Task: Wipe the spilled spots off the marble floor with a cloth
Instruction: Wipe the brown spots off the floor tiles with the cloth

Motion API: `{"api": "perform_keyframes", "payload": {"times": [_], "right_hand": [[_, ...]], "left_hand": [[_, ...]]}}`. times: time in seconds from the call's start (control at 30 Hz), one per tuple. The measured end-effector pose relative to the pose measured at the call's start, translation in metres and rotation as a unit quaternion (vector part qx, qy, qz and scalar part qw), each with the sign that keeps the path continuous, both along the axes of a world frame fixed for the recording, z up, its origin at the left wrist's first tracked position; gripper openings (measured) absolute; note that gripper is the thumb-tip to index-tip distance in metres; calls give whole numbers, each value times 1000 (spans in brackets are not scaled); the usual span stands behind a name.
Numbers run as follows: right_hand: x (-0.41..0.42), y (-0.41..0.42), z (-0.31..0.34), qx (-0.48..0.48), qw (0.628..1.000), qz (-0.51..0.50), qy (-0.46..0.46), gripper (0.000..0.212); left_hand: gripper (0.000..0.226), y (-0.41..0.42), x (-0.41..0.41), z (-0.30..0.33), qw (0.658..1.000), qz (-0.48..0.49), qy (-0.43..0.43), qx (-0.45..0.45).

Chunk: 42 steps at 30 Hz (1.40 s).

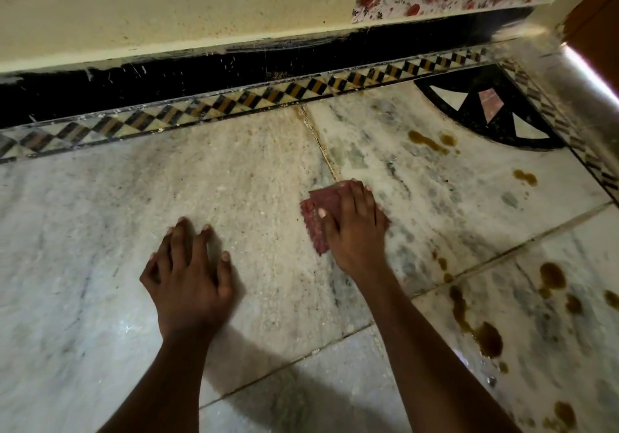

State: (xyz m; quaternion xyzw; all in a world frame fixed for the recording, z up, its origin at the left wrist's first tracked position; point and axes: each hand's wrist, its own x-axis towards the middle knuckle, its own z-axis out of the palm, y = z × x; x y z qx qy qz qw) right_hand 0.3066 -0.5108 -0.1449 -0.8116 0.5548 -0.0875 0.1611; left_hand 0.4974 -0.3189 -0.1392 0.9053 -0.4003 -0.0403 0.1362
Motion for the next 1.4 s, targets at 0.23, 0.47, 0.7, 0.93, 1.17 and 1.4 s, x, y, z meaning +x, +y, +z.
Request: {"api": "perform_keyframes", "payload": {"times": [0.23,0.47,0.7,0.93,1.17,1.4], "right_hand": [[21,9,-6,-29,997,-5,76,63],[-59,7,-5,-49,994,-3,99,57],[14,-12,-7,-29,996,-21,77,63],[-88,33,-8,-30,991,11,127,62],[-22,-12,-1,20,996,3,90,62],[-121,42,-11,-52,992,-39,107,61]], "left_hand": [[62,0,0,-1,1000,3,-1,-3],[62,-1,0,0,1000,2,0,-8],[60,3,3,-6,1000,-10,-5,-15],[62,2,4,-6,999,-39,3,-28],[63,8,4,-8,994,-101,0,-50],[55,14,-9,-7,972,-208,10,-112]]}}
